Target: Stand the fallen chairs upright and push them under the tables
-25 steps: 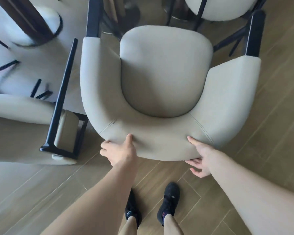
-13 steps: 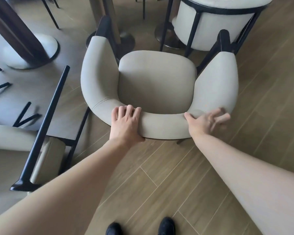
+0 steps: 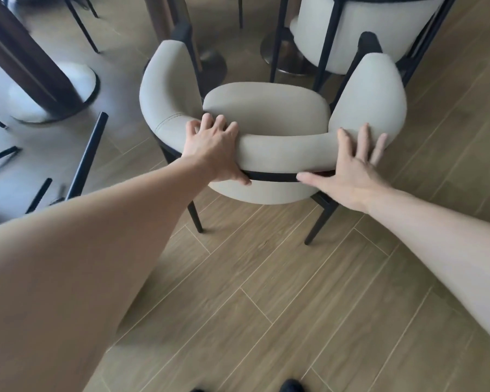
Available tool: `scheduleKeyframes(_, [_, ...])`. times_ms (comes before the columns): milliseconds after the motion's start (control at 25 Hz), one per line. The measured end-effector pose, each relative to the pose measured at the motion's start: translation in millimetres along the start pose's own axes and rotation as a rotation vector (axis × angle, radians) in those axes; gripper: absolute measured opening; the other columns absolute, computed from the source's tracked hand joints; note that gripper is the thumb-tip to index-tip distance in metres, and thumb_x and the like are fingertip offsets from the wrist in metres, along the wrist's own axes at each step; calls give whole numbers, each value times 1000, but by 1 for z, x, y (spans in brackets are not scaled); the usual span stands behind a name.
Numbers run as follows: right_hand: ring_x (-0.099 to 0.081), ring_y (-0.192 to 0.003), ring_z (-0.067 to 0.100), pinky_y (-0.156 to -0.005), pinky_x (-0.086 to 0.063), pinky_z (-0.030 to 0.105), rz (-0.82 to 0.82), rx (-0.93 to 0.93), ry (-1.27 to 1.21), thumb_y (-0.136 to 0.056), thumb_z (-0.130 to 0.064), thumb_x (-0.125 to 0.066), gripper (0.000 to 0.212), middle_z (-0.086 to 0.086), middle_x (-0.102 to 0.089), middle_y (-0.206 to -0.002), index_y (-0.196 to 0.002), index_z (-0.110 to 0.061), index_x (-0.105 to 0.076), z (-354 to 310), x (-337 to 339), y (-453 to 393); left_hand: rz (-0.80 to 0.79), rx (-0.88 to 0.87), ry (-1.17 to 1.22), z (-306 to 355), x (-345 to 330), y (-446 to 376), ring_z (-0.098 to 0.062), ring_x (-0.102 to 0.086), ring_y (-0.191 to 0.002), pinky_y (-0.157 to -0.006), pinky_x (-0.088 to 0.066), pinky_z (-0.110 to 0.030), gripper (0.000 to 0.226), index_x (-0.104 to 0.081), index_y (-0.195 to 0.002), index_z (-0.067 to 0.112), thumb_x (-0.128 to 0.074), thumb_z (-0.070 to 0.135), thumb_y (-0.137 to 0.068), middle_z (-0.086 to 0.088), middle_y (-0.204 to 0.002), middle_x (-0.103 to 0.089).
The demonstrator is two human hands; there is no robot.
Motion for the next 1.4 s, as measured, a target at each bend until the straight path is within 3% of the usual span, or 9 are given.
scheduleKeyframes(160, [30,-144,47,-121,-10,58,-11,-11,103,-62,-74,-76,136,11,26,-164,-158,-25,7,-8,4,-18,-42,6,-7,0,4,-18,-30,-34,-130,-108,-28,-46,99,-49,-121,21,-80,79,-46,-3,-129,-49])
scheduleKeyframes(360, [24,-145,53,-110,-32,62,-48,-35,195,-60,-75,-77,133,18,19,-164,-155,-20,-1,-18,14,-36,-67,12,-10,0,9,-33,-30,-35,-130,-108,-28,-45,100,-49,-121,19,-79,79,-47,-4,-131,-49])
scheduleKeyframes(520, [30,-142,53,-114,-23,62,-78,-45,178,-61,-72,-78,138,18,28,-162,-156,-22,8,-20,11,-37,-55,9,-10,-2,7,-39,-32,-37,-125,-105,-29,-47,101,-49,-118,19,-79,81,-45,-6,-125,-49])
scheduleKeyframes(760, [37,-140,50,-113,-22,65,-160,-58,172,-64,-71,-77,142,14,38,-158,-154,-25,23,-20,17,-35,-61,17,-5,-2,5,-41,-32,-36,-124,-105,-28,-46,103,-48,-120,19,-80,80,-44,-5,-127,-48])
scheduleKeyframes(1400, [37,-139,50,-115,-20,63,-150,-48,168,-70,-62,-79,137,15,38,-158,-155,-26,23,-20,15,-37,-37,7,0,-4,-6,-44,-35,-36,-124,-108,-27,-50,108,-48,-122,17,-79,81,-40,-8,-122,-48])
Point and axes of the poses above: each hand's wrist, its own y-axis away from the middle knuckle, its own x-axis out of the back of the hand, z = x × y, the point moved 3 cm from there along -y, towards the middle knuckle
